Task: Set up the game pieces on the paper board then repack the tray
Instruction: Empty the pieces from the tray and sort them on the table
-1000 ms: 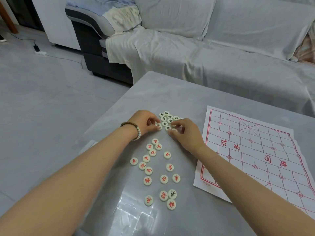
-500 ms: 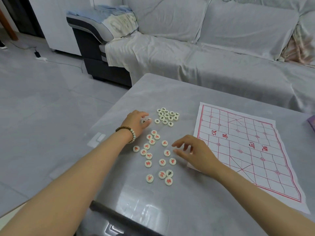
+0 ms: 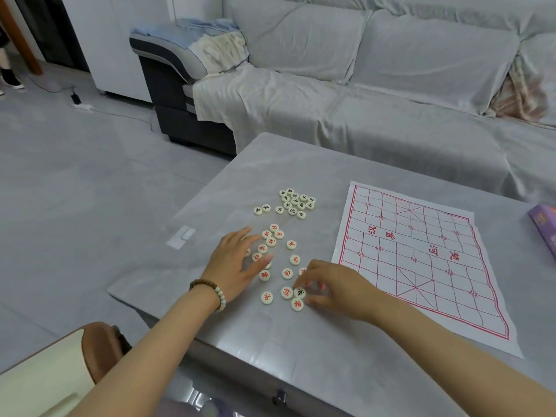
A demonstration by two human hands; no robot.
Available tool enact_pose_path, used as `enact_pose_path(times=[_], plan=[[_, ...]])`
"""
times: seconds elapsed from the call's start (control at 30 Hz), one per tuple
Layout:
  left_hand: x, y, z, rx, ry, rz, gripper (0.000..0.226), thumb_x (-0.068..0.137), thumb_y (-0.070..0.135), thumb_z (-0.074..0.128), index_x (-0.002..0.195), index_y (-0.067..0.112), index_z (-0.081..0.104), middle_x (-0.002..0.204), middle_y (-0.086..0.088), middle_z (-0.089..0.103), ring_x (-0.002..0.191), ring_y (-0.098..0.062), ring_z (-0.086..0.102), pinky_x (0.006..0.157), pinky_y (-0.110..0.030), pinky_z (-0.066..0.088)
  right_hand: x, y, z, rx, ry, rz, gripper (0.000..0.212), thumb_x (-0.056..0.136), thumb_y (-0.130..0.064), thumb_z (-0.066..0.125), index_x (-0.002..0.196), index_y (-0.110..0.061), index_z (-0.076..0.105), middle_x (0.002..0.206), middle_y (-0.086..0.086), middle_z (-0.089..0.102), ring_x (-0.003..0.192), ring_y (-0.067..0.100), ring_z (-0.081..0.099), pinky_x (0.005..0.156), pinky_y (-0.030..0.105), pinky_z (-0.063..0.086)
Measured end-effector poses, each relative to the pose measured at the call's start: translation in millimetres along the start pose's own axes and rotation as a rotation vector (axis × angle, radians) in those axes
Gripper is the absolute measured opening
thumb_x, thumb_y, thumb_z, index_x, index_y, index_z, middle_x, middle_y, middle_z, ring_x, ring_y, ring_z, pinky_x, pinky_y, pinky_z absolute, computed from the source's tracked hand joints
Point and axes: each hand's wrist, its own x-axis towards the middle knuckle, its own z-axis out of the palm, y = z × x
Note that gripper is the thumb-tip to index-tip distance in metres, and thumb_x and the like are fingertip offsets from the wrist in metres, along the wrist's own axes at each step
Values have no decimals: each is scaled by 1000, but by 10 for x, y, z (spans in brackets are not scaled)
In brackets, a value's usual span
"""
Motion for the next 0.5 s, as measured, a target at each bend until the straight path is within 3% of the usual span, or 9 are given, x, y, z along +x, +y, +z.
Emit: enact_pose_path(times=[0.07,0.17,0.33,0.5], plan=[[-2,-32,42,-23,-49,-38,86,71,76,45,142,29,29,153,8,17,140,-14,12,113,-34,18,30,27,25,-48,22,-37,24,86,-34,63,110,-30,63,103,-10,57,80,1,46,64,8,33],[40,-66,112,54,-147,6,117,49,94,35,145,30,15,155,10,5,142,-14,6,116,-36,14,86,78,-3,-8,108,-21,23,85,-34,65,106,-26,65,101,-9,60,78,-1,45,64,7,33],[193,-91,129,73,-160,28,114,54,91,31,146,28,12,155,10,6,142,-11,7,117,-34,13,512,339,-158,207,474,302,19,84,-33,66,103,-27,65,93,-9,58,83,10,55,73,25,46],[296,-70,127,10,-143,-1,108,58,85,23,147,25,10,154,9,12,141,-10,10,116,-30,11,1022,604,-88,133,475,455,23,87,-34,62,104,-21,67,99,1,62,93,19,57,83,33,46]])
